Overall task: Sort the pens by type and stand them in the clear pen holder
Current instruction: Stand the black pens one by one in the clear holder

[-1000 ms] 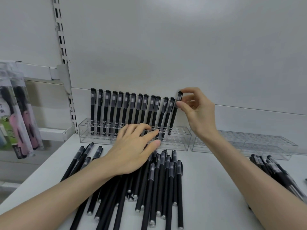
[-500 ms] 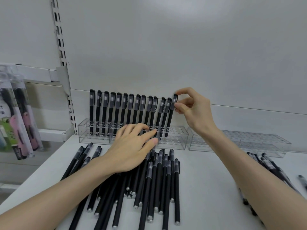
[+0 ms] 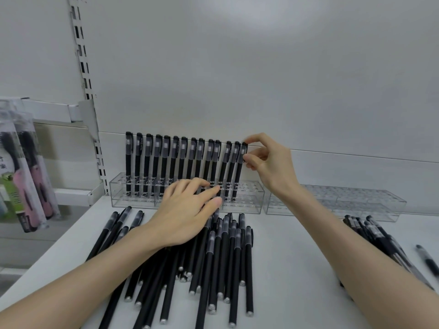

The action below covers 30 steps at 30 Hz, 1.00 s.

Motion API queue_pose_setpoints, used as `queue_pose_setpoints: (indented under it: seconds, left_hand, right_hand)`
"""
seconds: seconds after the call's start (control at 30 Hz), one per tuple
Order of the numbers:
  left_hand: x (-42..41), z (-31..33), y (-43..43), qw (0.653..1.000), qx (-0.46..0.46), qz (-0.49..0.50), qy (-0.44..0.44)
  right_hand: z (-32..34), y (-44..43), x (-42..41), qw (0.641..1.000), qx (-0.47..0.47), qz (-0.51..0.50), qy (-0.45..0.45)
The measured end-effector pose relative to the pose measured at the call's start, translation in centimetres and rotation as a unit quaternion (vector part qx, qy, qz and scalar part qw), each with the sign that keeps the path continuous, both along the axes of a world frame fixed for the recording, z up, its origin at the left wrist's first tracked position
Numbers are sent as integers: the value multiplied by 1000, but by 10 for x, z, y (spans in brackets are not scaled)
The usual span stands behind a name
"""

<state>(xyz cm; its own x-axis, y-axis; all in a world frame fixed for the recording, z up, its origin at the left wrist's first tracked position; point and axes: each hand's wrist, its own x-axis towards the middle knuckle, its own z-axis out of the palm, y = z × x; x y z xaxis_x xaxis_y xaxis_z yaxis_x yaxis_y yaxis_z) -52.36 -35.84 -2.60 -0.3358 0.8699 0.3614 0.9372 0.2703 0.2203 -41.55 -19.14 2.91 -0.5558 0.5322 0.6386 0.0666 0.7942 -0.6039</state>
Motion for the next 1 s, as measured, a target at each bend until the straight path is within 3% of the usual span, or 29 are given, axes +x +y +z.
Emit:
queue_pose_setpoints:
  seconds: [0.43, 0.6, 0.77, 1.0]
  left_hand:
    - [10, 36, -25, 1000, 3, -7, -7]
    - [18, 18, -67, 998, 0, 55, -20]
    - [30, 0, -81, 991, -9, 116, -65]
    - [32, -3, -81, 984, -41, 141, -102]
  right_hand:
    - [-16, -54, 21, 1000, 0, 23, -11]
    - [-41, -74, 26, 988, -11, 76, -134]
    - [-54, -86, 26, 952, 67, 114, -275]
    - [-59, -87, 25, 936, 83, 120, -320]
